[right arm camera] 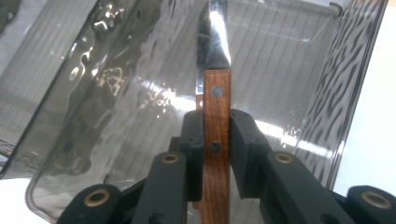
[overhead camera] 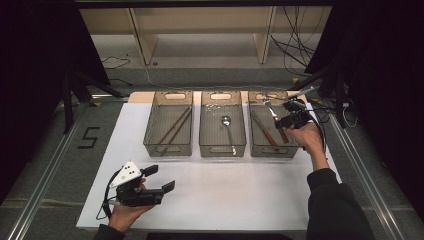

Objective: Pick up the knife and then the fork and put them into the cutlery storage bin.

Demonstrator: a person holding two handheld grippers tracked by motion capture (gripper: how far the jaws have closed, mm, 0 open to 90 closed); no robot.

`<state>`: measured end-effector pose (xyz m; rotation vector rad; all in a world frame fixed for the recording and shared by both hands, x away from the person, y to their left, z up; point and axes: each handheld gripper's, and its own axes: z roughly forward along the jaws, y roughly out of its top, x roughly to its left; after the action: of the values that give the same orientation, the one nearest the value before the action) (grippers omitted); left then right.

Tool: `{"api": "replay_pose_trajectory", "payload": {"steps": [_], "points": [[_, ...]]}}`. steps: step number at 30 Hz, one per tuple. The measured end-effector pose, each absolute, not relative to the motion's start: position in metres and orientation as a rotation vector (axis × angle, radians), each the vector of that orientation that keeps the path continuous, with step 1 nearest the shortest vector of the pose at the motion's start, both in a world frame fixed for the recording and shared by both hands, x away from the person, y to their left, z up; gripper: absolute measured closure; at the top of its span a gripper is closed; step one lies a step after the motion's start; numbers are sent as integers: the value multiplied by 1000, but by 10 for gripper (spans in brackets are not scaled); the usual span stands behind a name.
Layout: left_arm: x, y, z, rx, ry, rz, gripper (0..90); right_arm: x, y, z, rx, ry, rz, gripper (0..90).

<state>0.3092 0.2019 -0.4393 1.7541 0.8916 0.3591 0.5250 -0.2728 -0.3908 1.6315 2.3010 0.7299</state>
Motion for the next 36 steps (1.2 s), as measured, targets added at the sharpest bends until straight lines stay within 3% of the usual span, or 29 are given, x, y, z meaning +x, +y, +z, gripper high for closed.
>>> {"api": "replay_pose_trajectory", "payload": {"steps": [14,36], "points": [[309,201,-439,1751,891,357,154,522,-274,-389,1632,2297,802,653],[309,200,-439,1753,893,355,154,479,-256,-377,1507,2299,1005,275]]}}
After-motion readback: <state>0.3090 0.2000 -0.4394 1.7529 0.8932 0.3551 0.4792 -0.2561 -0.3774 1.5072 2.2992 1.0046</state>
